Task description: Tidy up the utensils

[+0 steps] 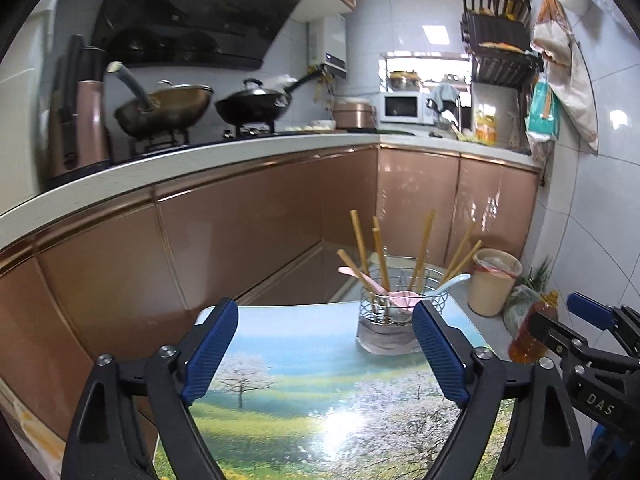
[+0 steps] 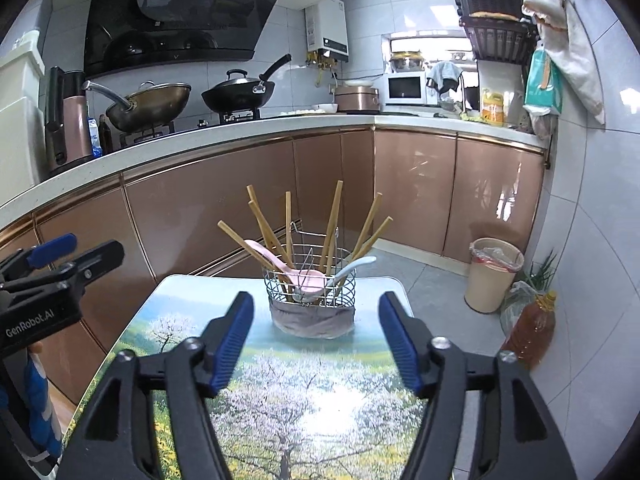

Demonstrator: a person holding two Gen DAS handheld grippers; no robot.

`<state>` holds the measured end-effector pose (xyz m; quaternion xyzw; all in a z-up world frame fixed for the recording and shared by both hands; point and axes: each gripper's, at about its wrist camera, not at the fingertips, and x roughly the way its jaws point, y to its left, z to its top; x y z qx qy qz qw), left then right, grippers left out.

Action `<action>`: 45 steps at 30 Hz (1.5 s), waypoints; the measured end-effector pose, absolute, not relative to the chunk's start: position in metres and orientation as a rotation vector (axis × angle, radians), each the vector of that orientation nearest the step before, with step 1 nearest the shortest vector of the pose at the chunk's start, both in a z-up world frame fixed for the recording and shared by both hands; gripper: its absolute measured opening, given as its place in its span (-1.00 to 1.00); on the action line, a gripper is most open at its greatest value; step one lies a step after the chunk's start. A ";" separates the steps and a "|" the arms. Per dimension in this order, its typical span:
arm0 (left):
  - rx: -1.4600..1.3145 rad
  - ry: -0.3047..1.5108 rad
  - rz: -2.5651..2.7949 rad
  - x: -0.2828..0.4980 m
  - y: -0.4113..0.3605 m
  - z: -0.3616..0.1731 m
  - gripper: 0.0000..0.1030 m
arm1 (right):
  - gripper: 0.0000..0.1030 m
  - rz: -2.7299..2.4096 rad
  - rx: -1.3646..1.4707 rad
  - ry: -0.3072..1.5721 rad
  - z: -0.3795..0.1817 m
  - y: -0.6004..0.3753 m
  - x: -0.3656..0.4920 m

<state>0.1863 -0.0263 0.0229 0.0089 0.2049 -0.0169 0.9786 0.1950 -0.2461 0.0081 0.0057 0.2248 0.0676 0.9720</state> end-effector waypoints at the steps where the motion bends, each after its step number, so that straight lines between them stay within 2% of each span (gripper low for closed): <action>1: 0.017 0.408 -0.029 0.182 -0.024 0.023 0.77 | 0.32 0.134 0.009 0.450 0.008 -0.245 0.190; 7: 0.035 0.398 0.000 0.155 -0.013 0.018 0.86 | 0.39 0.129 -0.008 0.443 0.003 -0.237 0.165; 21: 0.042 0.355 0.075 0.120 0.009 0.025 0.96 | 0.69 0.108 -0.023 0.388 0.010 -0.236 0.132; 45: 0.031 0.297 0.110 0.097 0.018 0.035 0.99 | 0.82 0.061 -0.012 0.324 0.011 -0.248 0.116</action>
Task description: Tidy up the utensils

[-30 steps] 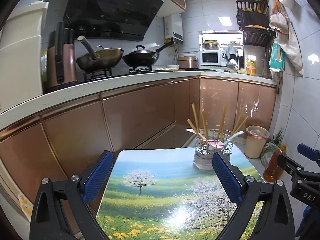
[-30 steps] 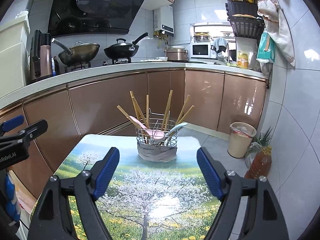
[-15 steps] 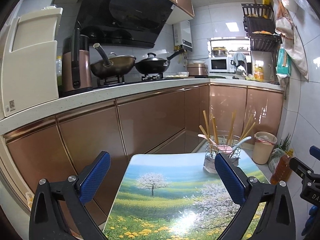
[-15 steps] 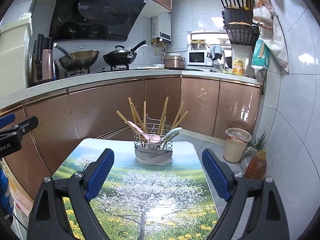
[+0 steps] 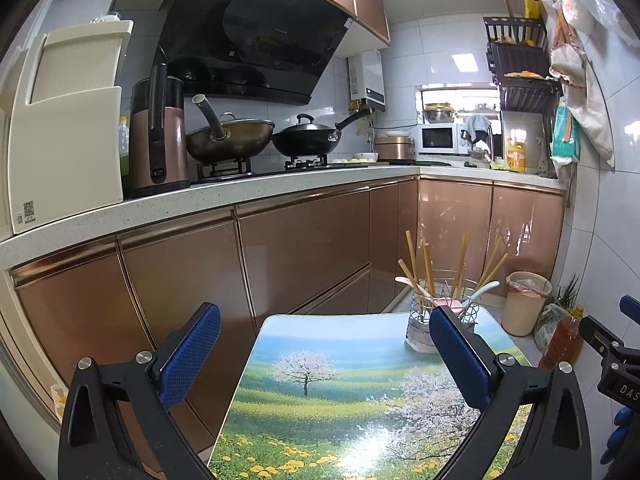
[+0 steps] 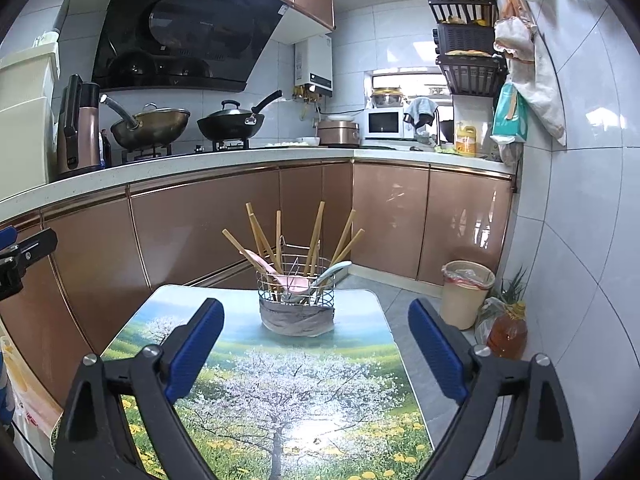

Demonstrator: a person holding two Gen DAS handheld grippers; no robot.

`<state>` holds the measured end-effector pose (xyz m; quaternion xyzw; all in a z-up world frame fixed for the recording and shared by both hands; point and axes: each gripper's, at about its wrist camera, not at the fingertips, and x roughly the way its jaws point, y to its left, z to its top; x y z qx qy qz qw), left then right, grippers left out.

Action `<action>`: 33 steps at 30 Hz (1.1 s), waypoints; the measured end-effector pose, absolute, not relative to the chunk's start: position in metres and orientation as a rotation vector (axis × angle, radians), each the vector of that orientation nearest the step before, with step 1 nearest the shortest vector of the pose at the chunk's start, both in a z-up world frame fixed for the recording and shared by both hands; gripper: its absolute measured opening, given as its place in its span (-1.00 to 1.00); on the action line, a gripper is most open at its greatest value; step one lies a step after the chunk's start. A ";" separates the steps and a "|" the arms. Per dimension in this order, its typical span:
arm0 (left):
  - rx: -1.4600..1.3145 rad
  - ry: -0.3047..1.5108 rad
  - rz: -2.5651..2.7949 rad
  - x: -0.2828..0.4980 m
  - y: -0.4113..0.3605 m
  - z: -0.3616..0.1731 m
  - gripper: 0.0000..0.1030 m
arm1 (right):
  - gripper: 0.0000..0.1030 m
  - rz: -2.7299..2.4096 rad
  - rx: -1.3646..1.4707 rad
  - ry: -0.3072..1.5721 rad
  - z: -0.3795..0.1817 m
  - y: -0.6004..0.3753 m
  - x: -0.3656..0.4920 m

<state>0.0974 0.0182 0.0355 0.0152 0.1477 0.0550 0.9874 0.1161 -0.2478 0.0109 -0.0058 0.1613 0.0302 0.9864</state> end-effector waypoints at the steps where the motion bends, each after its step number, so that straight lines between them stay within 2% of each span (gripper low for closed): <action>1: 0.029 0.296 0.112 0.097 0.018 0.035 0.99 | 0.82 0.060 -0.012 0.320 0.011 -0.248 0.115; 33: 0.003 0.315 0.146 0.096 0.020 0.027 0.99 | 0.87 0.053 -0.051 0.295 0.012 -0.244 0.115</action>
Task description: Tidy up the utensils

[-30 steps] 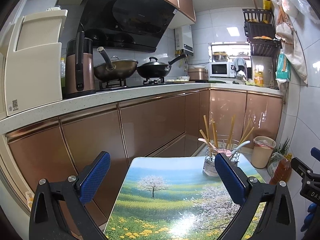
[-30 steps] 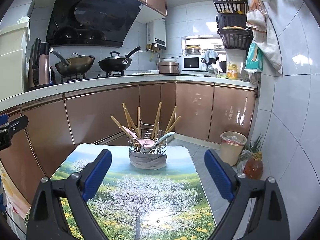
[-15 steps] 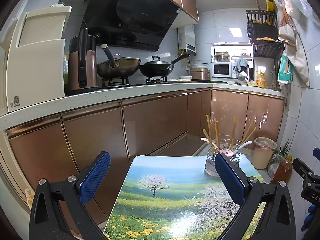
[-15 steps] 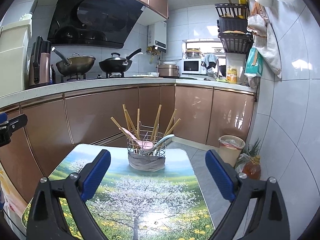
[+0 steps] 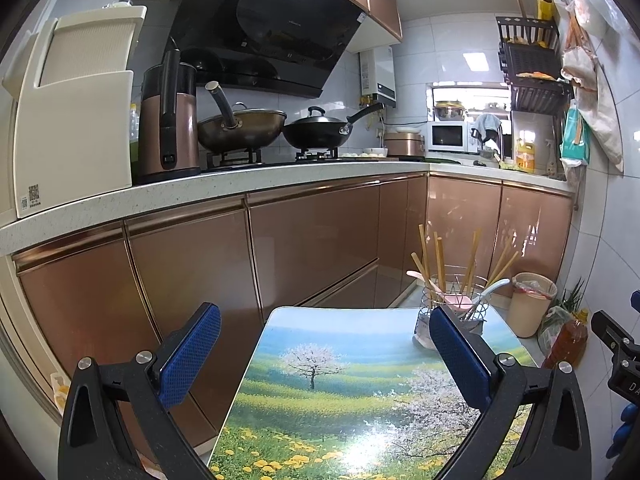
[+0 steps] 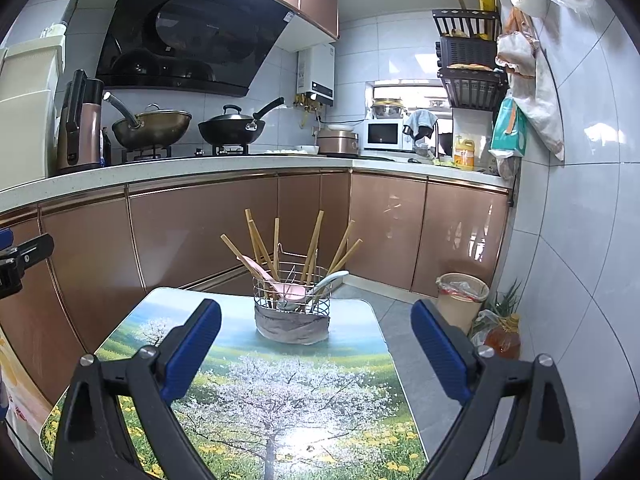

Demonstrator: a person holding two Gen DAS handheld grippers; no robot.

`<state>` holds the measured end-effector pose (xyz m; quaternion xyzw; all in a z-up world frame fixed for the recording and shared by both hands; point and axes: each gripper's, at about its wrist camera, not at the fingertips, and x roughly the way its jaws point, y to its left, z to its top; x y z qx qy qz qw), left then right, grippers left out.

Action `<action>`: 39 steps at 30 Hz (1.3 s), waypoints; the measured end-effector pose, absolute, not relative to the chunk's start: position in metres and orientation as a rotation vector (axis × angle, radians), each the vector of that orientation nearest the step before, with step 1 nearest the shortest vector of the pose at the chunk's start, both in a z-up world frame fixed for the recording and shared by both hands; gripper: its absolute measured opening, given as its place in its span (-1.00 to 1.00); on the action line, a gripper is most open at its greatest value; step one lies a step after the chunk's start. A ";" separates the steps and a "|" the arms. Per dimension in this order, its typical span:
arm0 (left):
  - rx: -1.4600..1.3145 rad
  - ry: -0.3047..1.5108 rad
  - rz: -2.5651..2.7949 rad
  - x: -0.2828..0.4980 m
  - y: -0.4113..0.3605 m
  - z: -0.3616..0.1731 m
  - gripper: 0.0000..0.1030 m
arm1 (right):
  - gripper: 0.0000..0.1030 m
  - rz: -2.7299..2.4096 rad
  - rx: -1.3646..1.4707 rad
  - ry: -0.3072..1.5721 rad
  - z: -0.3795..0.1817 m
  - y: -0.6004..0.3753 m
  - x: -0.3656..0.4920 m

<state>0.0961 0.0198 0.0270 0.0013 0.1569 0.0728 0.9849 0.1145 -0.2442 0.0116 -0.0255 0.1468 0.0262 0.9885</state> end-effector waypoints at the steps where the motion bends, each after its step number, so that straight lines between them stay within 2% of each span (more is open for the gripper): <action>1: 0.002 0.316 0.146 0.097 0.020 0.027 0.99 | 0.87 0.053 -0.052 0.294 0.011 -0.244 0.115; 39: 0.017 0.327 0.159 0.096 0.022 0.025 0.99 | 0.87 0.052 -0.044 0.282 0.007 -0.249 0.114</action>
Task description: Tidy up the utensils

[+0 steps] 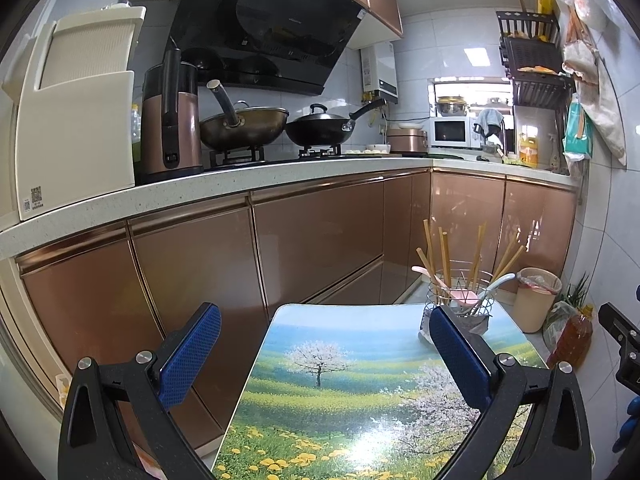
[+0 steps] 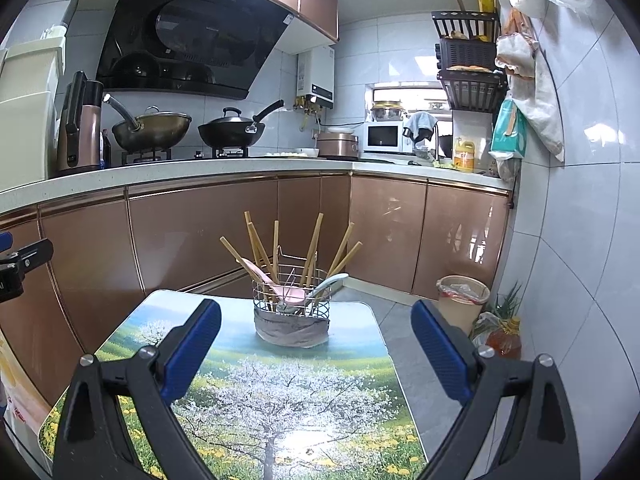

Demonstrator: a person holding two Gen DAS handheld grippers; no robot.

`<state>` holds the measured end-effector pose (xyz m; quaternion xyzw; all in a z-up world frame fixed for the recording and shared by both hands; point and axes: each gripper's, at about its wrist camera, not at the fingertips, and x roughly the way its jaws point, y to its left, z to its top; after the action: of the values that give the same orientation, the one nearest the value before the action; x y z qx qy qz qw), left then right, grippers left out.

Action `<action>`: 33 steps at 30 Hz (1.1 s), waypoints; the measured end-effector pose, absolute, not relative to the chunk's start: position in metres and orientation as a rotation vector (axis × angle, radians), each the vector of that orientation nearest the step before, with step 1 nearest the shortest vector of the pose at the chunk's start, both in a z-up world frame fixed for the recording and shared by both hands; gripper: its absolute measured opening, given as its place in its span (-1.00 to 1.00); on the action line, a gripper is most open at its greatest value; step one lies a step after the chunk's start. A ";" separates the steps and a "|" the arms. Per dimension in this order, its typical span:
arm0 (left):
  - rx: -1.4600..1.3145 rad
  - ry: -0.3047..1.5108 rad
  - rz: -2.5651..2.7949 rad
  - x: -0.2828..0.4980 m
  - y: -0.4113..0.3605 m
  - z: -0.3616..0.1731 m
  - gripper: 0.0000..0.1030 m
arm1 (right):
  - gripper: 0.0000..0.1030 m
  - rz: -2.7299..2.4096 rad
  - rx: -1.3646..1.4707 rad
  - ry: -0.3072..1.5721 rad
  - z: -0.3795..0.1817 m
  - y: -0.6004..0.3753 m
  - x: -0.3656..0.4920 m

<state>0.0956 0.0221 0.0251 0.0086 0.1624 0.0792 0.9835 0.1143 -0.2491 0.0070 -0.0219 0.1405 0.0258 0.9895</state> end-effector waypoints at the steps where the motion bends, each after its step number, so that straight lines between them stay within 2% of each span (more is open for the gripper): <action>1: 0.018 0.326 0.159 0.095 0.022 0.025 0.99 | 0.87 0.051 -0.043 0.282 0.007 -0.250 0.113; 33: 0.005 0.320 0.159 0.076 0.031 0.025 0.99 | 0.87 0.063 -0.063 0.269 0.012 -0.243 0.093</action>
<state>0.0761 0.0310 0.0253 0.0027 0.1592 0.0791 0.9841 0.0932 -0.2434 0.0124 -0.0313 0.1339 0.0312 0.9900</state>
